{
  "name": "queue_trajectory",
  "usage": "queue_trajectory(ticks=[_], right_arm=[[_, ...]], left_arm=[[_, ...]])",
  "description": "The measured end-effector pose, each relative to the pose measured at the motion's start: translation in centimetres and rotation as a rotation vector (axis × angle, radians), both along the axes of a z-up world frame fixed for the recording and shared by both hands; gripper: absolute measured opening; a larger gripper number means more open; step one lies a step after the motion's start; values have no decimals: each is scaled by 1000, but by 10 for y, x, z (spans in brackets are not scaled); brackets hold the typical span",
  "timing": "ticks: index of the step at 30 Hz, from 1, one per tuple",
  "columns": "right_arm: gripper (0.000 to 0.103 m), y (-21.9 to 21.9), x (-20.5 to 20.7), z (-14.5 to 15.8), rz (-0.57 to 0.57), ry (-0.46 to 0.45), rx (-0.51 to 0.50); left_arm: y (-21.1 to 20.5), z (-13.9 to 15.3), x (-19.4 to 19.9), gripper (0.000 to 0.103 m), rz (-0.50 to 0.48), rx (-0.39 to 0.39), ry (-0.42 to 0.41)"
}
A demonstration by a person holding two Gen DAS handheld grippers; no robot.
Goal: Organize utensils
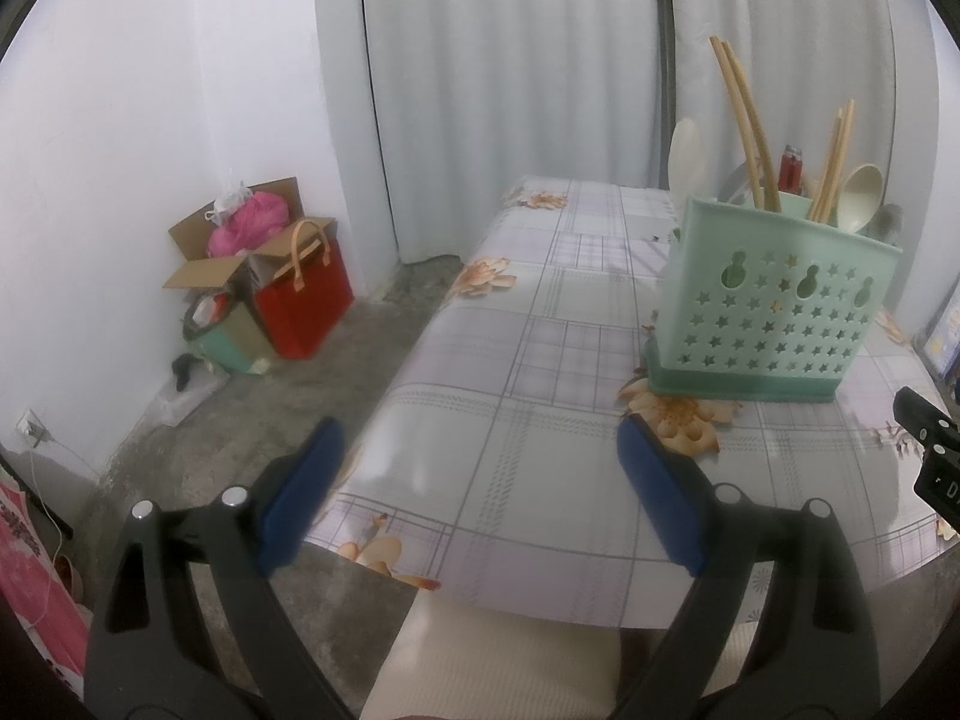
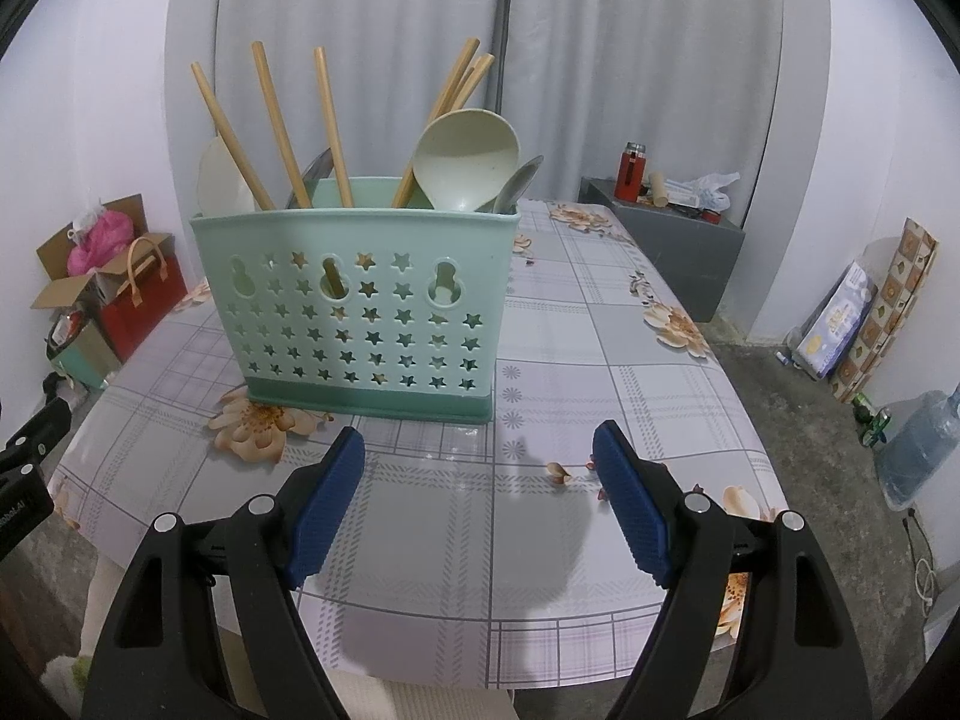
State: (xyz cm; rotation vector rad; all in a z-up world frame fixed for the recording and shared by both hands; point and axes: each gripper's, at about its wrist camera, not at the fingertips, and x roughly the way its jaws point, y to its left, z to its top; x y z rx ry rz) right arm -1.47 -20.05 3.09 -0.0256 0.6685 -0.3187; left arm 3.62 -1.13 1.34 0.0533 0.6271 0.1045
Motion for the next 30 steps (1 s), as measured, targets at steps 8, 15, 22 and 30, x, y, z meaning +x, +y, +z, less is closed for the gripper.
queue_trajectory(ticks=[8, 15, 22, 30], right_arm=[[76, 0, 0, 0, -1, -1, -1], [76, 0, 0, 1, -1, -3, -2], [76, 0, 0, 2, -1, -3, -3], [76, 0, 0, 2, -1, -3, -4]], left_arm=[[1, 0, 0, 88, 2, -1, -2], [1, 0, 0, 88, 1, -1, -3], [1, 0, 0, 88, 1, -1, -3], [1, 0, -1, 88, 2, -1, -3]])
